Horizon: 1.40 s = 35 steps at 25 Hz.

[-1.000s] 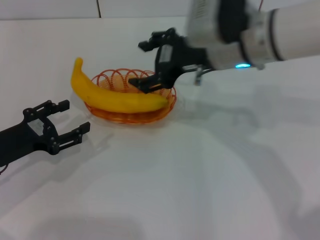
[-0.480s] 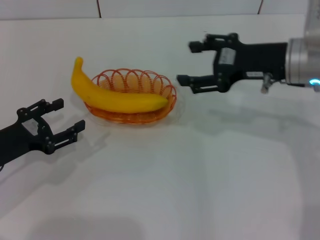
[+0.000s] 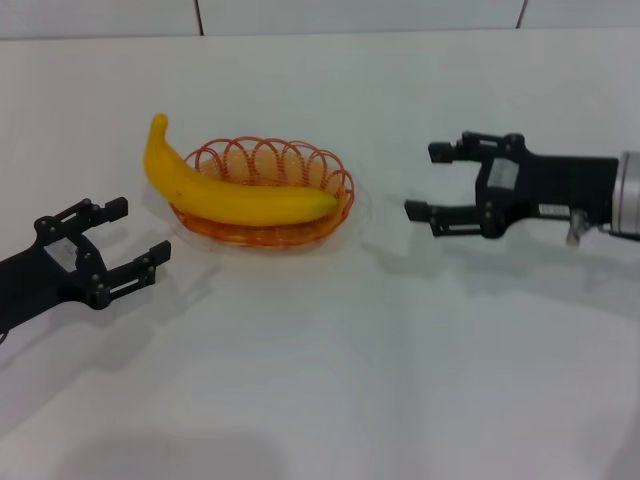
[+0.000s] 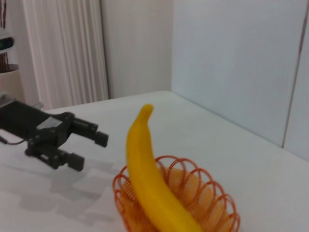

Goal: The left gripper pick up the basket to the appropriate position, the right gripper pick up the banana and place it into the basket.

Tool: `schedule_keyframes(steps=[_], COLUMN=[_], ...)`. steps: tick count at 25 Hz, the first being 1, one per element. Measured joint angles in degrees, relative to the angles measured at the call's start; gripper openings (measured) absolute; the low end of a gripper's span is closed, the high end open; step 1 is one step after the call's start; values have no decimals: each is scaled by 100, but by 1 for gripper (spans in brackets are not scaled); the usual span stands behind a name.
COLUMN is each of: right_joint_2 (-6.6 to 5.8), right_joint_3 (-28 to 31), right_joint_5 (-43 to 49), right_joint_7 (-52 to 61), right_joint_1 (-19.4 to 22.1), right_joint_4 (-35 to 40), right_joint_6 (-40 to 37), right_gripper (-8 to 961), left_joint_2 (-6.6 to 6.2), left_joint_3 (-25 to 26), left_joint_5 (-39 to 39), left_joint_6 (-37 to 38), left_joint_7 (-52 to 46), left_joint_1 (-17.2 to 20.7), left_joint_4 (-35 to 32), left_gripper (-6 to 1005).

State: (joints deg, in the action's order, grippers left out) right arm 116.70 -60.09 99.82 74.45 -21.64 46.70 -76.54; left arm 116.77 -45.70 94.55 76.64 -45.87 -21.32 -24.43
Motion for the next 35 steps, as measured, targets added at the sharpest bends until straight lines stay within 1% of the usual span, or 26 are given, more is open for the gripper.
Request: schedule_keyframes(steps=[5, 7, 10, 19, 35], right_joint_2=[-38, -51, -51, -51, -30], right_joint_3=[344, 517, 606, 617, 718], right_joint_5=[35, 38, 38, 90, 62], right_joint_7=[-454, -689, -834, -896, -941], right_joint_1=[51, 130, 161, 142, 216], right_joint_4=[-404, -559, -689, -870, -924], right_joint_6=[-318, -374, -378, -384, -388], right_gripper=[844, 843, 843, 843, 842], left_joint_2=[3, 4, 2, -1, -15], left_joint_3=[0, 0, 0, 0, 0], left_joint_5=[0, -8, -84, -199, -209], left_joint_6=[0, 0, 0, -1, -4], left_joint_7=[1, 1, 39, 177, 201], left_joint_1=[10, 15, 45, 77, 69], left_joint_4=[0, 0, 9, 72, 158], left_gripper=[789, 789, 789, 789, 789])
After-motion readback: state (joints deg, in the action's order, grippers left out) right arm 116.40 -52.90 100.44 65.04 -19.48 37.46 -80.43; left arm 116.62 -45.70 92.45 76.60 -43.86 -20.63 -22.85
